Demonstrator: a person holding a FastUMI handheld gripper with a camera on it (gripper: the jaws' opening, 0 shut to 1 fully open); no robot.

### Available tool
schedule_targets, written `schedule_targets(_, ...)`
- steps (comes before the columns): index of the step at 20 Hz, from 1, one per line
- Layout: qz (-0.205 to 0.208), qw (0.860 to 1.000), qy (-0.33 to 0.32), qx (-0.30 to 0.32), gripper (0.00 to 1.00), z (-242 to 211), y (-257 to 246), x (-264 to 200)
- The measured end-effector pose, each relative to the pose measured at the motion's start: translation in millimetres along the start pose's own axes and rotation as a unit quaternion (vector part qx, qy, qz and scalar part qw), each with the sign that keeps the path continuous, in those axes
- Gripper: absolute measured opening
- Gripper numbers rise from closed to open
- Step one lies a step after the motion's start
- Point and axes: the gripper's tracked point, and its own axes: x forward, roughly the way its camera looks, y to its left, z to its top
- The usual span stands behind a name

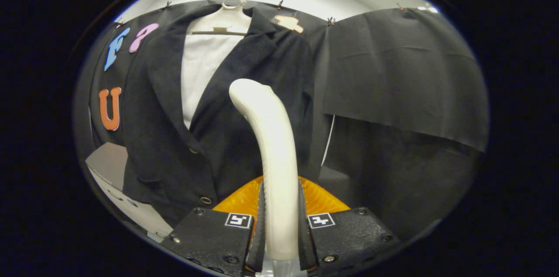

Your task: Iron the clothes twice with a garment steamer, once on the left side and once on the right side.

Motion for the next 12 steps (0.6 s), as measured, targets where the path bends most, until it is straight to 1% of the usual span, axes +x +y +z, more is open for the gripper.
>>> schedule_targets(4, -0.001, 1.0, 0.018, -0.013, 0.33, -36.0, 9.4, -1.5)
schedule_targets(12, 0.009, 0.998, 0.062, -0.026, 0.33, -105.1, 25.6, -5.0)
